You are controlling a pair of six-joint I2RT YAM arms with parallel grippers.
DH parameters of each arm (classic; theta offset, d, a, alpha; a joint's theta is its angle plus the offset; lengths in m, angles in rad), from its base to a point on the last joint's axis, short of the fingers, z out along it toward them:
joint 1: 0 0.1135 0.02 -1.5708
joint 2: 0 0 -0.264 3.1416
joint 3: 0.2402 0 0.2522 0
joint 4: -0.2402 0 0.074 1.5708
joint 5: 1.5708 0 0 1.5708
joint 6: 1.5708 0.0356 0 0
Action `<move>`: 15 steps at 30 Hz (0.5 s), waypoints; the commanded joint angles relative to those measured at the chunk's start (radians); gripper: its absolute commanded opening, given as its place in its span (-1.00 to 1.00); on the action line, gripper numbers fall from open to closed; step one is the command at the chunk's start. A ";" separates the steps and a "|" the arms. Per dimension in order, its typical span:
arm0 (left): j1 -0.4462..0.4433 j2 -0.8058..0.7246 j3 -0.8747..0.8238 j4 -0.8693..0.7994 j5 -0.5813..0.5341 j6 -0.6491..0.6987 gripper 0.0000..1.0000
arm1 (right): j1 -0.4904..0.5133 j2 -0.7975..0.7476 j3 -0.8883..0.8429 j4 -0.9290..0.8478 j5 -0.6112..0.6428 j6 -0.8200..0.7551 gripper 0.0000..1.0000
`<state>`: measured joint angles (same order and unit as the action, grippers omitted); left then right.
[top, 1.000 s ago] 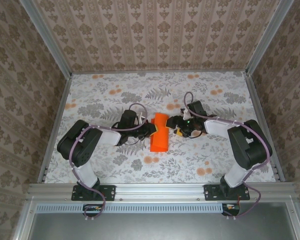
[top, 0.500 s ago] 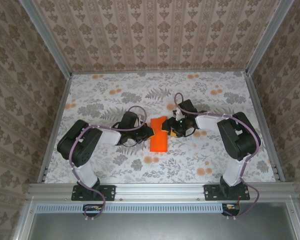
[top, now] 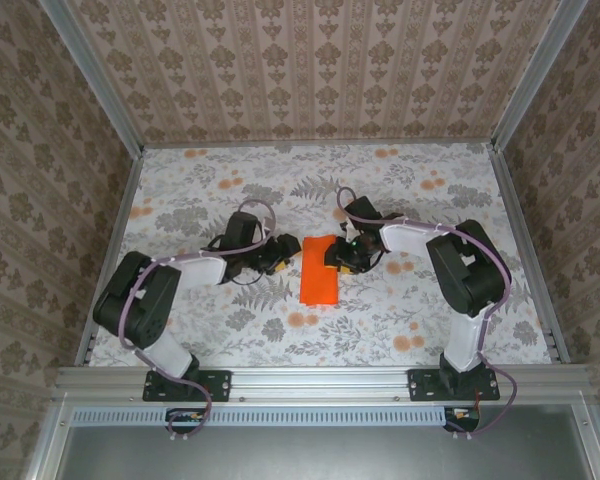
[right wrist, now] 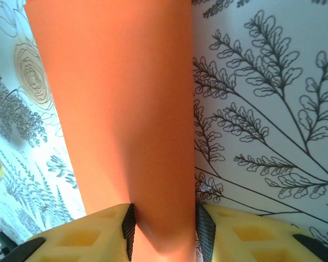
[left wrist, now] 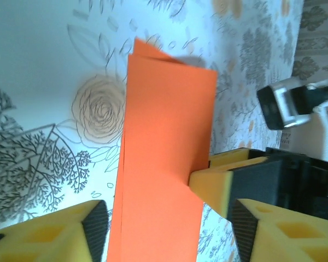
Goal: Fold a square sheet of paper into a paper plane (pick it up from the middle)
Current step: First fold in half a square sheet of paper at the center of the table.
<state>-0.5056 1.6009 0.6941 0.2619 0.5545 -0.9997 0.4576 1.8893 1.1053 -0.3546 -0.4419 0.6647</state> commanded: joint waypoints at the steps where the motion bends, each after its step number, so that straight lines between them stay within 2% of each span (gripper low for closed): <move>1: 0.019 -0.066 0.004 -0.083 -0.025 0.054 0.45 | 0.006 0.076 -0.004 -0.111 0.152 0.013 -0.20; 5: 0.036 -0.117 -0.008 -0.141 -0.082 0.093 0.78 | 0.007 0.111 0.006 -0.132 0.195 0.045 -0.20; 6: 0.039 -0.128 -0.008 -0.155 -0.094 0.104 0.98 | 0.007 0.121 0.004 -0.135 0.207 0.056 -0.20; 15: 0.042 -0.129 0.021 -0.218 -0.119 0.213 1.00 | 0.010 0.173 -0.017 -0.133 0.281 0.111 -0.19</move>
<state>-0.4686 1.4769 0.6941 0.0814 0.4549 -0.8524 0.4679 1.9274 1.1561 -0.4194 -0.3901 0.7471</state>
